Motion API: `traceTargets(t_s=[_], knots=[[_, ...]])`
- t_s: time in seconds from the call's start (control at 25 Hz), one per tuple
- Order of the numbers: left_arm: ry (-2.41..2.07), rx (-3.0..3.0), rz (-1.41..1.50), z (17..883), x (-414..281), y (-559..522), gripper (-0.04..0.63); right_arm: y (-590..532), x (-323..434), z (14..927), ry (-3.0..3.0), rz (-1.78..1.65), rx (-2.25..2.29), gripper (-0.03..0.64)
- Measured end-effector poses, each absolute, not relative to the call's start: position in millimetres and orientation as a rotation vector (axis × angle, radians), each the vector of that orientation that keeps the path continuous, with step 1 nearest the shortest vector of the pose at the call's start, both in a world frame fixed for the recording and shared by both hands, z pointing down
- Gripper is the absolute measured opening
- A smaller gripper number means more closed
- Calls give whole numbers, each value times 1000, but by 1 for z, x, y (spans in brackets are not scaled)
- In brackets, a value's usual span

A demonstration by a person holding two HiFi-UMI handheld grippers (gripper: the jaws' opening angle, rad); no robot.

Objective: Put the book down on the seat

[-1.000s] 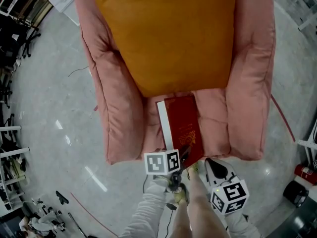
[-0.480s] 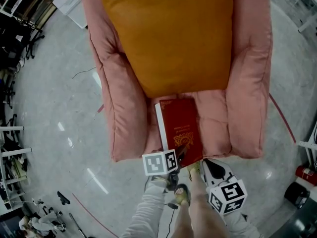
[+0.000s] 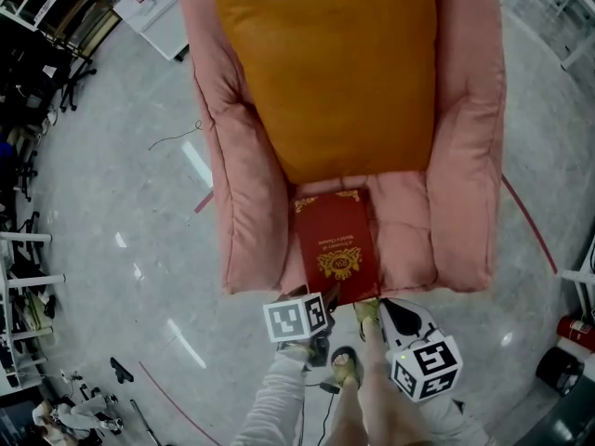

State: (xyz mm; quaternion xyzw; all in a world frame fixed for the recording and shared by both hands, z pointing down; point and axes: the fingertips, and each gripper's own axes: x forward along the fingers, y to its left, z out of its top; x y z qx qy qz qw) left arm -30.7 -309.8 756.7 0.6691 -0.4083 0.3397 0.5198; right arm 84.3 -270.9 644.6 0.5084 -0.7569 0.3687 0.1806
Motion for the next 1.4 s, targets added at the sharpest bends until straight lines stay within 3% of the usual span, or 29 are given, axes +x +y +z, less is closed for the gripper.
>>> traceTargets(t_s=[0.4,1.04,1.2,1.4], knots=[[-976,1644,724,704,-33,-275,333,-245,72,614,-2166,981,1427,5],[-1017,1788,689,603,-43,-194,47,-169,64,550,-2192,882,1450,5],[-1016,1829,680,579,-46,-170,9,-152,61,534,-2204,843,1456,5],[-990,1882,672,541,-49,-133,8,-126,51,503,-2233,795,1448,5]])
